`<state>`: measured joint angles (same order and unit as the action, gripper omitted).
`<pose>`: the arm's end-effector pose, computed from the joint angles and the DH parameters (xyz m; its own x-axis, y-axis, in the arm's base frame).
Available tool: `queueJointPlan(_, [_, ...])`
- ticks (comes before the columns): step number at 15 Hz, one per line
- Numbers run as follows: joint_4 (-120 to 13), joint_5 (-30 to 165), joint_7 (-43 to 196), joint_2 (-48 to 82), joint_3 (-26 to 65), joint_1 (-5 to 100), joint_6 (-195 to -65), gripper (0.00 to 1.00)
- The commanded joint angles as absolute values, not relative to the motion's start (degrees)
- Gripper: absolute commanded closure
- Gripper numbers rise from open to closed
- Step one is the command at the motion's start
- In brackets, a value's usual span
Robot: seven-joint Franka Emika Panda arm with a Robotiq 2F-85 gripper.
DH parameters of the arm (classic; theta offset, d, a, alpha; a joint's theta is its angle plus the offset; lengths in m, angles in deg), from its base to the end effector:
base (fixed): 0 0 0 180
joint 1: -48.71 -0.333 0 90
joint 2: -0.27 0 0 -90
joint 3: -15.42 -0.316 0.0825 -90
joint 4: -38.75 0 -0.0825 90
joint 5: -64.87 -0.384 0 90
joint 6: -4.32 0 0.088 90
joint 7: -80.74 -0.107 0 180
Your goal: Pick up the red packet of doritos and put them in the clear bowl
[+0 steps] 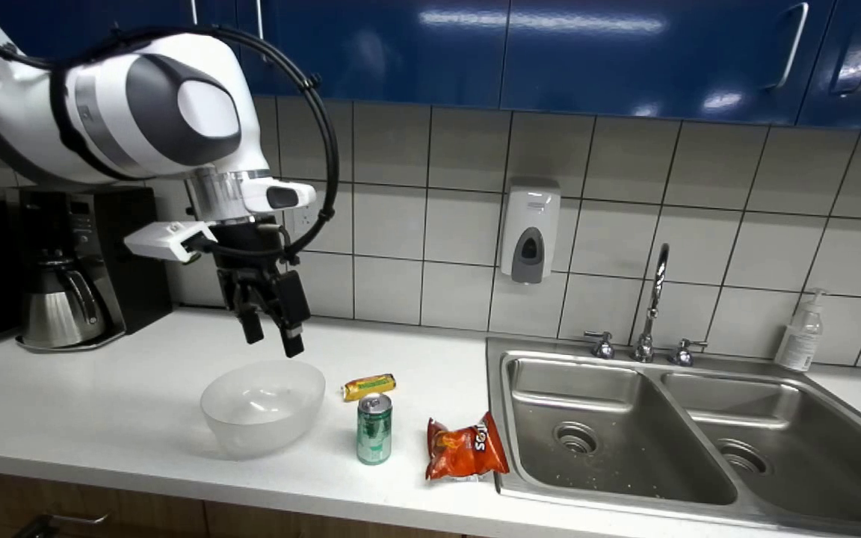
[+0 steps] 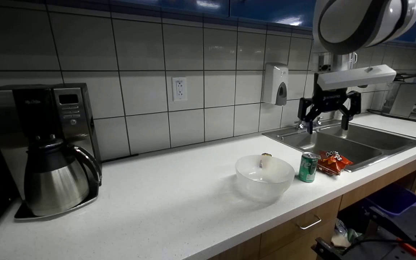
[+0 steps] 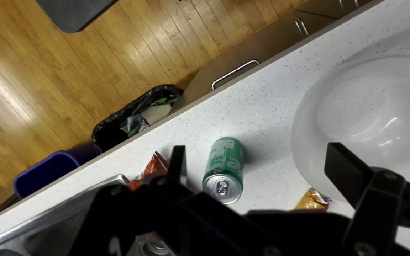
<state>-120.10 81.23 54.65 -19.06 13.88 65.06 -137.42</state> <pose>0.3648 -0.0964 0.3163 0.8802 -0.4643 0.0985 -0.4746 -0.8646 0.1648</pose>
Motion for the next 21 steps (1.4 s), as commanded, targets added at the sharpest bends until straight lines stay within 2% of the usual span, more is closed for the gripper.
queueJointPlan(1, [-118.17, 85.28, 48.54, -11.9, 14.34, 68.43, -142.53, 0.0])
queueJointPlan(6, [-112.71, 91.35, 41.31, -2.0, 17.84, 69.46, -145.9, 0.0])
queueJointPlan(21, [-93.94, 89.39, 38.41, 20.75, 35.3, 59.24, -146.69, 0.0])
